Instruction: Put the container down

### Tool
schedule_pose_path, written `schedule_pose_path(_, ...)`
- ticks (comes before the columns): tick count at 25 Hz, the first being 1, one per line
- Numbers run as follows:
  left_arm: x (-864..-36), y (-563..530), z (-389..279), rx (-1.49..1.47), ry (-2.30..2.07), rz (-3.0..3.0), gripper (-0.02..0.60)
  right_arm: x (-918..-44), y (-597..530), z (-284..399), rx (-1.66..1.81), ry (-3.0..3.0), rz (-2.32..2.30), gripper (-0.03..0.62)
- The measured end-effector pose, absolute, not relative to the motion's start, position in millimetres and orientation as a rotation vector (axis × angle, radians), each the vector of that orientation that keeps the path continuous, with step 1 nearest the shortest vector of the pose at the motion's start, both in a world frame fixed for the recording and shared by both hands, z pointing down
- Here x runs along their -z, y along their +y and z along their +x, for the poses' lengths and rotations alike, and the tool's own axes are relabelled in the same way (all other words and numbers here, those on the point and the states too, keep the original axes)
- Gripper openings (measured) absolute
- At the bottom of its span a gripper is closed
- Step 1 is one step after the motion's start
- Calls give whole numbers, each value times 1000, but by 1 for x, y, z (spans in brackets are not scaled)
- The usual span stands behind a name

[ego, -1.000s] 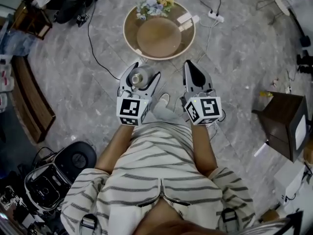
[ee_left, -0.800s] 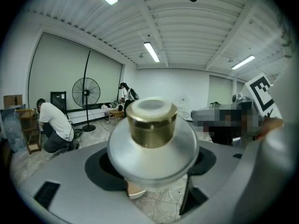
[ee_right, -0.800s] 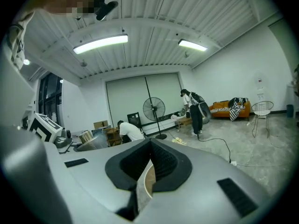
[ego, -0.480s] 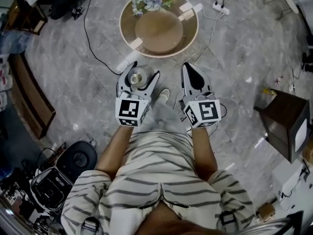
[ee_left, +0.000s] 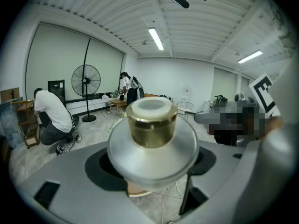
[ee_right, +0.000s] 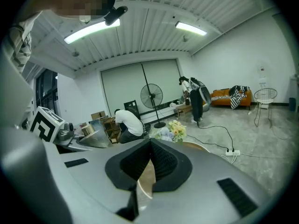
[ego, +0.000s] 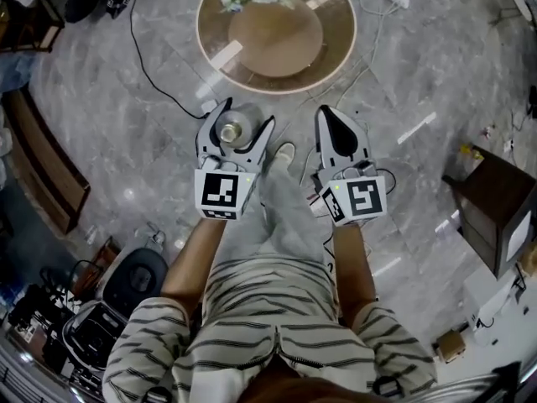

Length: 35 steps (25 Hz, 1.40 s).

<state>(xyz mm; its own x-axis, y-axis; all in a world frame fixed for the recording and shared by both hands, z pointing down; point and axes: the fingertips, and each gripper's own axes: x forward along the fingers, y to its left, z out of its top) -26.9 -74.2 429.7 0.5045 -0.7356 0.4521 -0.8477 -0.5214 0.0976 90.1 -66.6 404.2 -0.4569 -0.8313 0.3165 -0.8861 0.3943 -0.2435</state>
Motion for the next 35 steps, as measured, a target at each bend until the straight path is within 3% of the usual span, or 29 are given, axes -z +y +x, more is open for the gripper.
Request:
schedule_pose_path(24, -649, -149, -25, -676, -1220, 2429, 331, -604, -125, 66, -748, -2404, 1546, 8)
schedule_pose_path(35, -714, -165, -31, -739, -1242, 2408, 331, -647, -119, 72, -793, -2346, 1541, 8)
